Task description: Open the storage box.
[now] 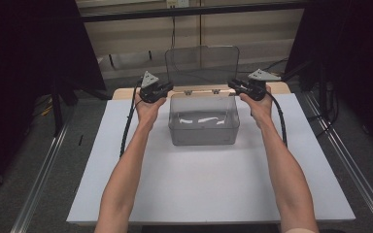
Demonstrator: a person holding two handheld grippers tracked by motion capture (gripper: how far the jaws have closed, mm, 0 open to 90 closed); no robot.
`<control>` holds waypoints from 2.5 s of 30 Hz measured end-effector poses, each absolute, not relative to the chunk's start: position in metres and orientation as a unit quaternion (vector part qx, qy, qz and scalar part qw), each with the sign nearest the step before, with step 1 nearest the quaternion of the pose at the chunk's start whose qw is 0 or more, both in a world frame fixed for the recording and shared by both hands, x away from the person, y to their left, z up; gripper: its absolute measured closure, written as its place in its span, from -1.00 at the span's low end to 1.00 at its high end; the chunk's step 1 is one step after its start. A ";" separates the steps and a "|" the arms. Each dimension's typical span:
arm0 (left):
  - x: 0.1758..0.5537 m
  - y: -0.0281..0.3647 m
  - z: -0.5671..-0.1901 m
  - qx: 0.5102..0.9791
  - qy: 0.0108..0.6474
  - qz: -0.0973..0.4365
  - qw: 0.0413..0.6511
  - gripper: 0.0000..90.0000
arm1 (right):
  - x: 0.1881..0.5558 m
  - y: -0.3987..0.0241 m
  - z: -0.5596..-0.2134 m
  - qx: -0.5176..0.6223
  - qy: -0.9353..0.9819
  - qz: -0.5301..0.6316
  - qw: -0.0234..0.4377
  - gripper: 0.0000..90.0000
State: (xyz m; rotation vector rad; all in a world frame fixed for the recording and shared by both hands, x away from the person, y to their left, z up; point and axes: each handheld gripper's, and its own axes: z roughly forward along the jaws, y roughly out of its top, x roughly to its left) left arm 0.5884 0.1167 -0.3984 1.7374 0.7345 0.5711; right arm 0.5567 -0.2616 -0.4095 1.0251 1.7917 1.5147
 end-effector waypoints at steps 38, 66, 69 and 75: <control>0.600 0.109 -0.403 0.733 0.341 0.230 0.542 0.61 | 0.568 -0.256 -0.412 0.427 0.652 0.564 0.273 0.55; 0.606 0.108 -0.402 0.733 0.386 0.177 0.532 0.54 | 0.576 -0.254 -0.415 0.490 0.619 0.571 0.223 0.51; 0.607 0.107 -0.403 0.735 0.388 0.174 0.528 0.49 | 0.577 -0.253 -0.416 0.496 0.619 0.568 0.220 0.49; 0.608 0.108 -0.405 0.734 0.393 0.167 0.527 0.42 | 0.579 -0.253 -0.419 0.501 0.619 0.567 0.213 0.44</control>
